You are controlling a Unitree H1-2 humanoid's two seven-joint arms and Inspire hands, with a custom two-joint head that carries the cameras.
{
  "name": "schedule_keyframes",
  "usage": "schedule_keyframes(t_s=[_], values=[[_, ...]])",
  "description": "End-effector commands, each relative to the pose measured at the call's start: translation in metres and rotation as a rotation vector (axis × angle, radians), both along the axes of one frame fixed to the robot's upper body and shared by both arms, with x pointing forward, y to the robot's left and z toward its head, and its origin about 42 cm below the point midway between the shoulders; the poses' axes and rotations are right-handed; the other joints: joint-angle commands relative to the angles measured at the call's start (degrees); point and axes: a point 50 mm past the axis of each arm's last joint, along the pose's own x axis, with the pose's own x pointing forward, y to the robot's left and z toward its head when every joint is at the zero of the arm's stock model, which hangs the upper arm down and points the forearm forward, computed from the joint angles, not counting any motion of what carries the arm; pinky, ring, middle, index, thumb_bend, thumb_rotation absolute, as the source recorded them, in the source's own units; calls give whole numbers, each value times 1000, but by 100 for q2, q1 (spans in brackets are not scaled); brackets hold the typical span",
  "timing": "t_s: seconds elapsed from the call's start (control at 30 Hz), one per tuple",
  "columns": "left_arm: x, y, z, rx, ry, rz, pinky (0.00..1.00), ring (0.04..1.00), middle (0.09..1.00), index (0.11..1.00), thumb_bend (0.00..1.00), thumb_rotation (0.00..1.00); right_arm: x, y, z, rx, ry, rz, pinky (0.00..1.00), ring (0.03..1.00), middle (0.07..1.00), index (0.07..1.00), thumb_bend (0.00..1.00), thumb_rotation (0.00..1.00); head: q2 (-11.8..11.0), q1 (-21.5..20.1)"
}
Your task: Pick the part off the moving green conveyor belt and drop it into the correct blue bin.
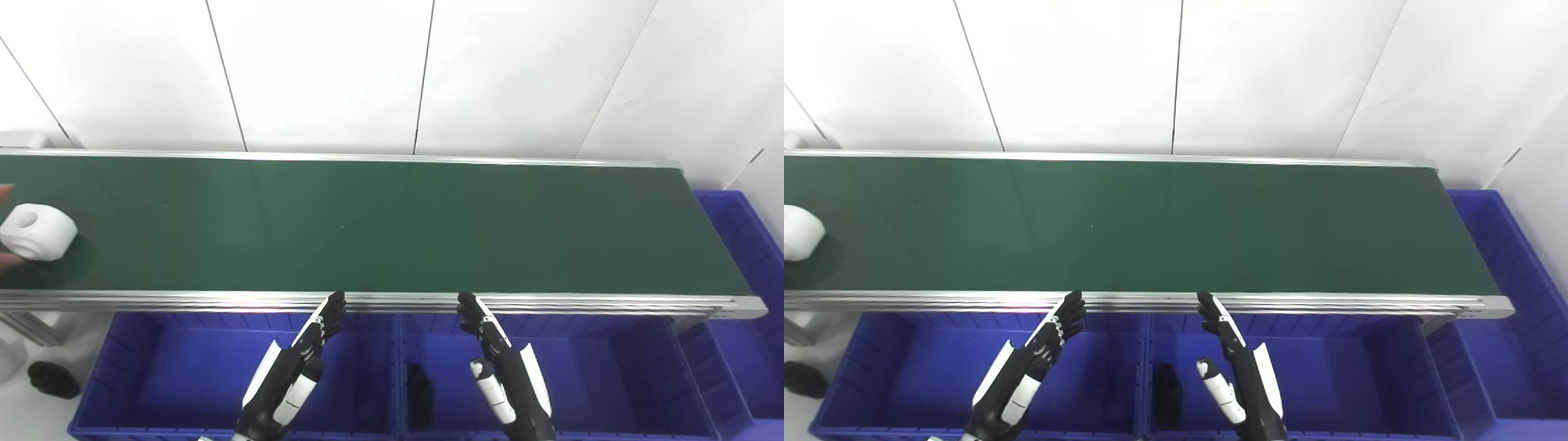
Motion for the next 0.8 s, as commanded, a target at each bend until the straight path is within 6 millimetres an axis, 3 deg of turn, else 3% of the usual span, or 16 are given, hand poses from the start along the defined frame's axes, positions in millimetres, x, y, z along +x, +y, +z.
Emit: schedule_keyframes(t_s=[0.0,0.4,0.6,0.77], values=[[-1,-1,5,5,-56,6,953,966,976,959,684,1000,2,4,7,20,-54,-4,871,909,929,931,708,1000,-11,-7],[-6,-6,-4,-10,-36,17,936,957,969,935,478,1000,-12,1,-3,15,-22,-7,865,905,930,940,696,1000,-207,-5],[-12,-11,-6,-26,-21,49,936,955,963,929,503,1000,-17,1,-10,46,15,24,900,939,953,961,704,1000,-307,-27],[-13,-18,-11,-90,12,27,998,993,992,958,471,1000,-22,3,-16,77,46,17,922,945,953,961,702,998,-406,19]])
